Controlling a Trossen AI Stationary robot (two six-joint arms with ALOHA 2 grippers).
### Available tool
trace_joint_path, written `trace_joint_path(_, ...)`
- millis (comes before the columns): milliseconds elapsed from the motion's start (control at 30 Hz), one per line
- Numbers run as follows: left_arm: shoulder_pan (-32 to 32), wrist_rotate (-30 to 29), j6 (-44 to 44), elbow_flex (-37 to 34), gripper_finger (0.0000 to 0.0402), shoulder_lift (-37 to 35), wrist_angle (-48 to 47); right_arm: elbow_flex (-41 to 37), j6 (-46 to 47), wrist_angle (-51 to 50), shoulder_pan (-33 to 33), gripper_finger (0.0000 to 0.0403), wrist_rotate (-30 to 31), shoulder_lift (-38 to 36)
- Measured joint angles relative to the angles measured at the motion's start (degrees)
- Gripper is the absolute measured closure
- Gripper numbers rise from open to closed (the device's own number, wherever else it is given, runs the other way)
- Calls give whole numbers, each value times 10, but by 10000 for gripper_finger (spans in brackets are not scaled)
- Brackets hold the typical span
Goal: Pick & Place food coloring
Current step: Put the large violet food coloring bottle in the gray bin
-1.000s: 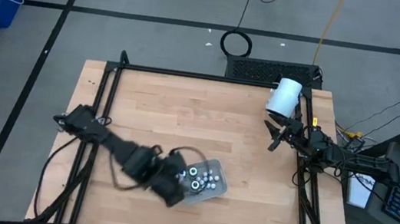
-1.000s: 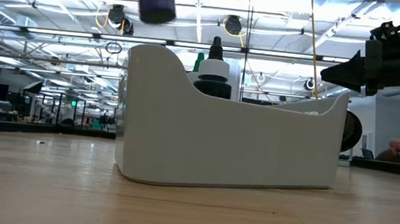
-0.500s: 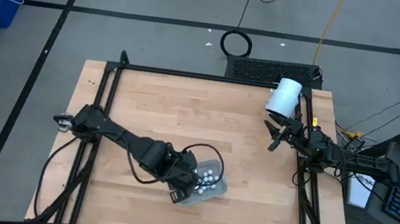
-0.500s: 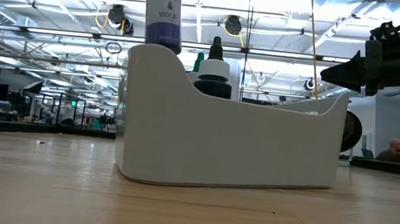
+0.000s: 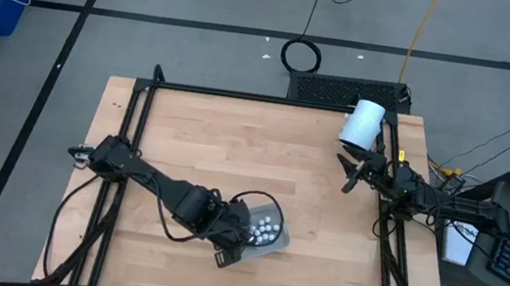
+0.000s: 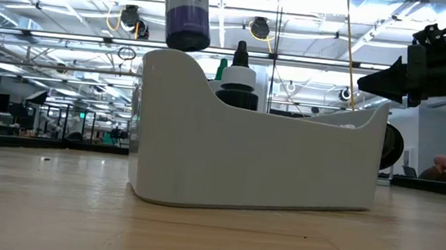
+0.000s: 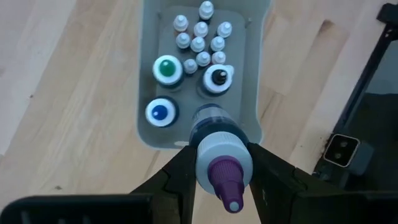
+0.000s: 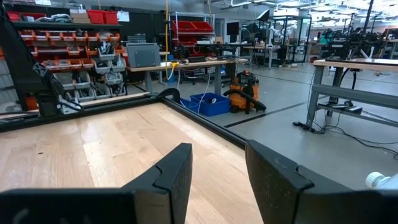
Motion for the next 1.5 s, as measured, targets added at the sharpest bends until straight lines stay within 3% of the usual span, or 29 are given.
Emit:
trace_joint_path(967,-1,31,6,0,278,116,10,0,0,0,0,261,0,0)
trace_joint_path(1500,1,-1,-2,0,278,140,17,0,0,0,0,261,0,0)
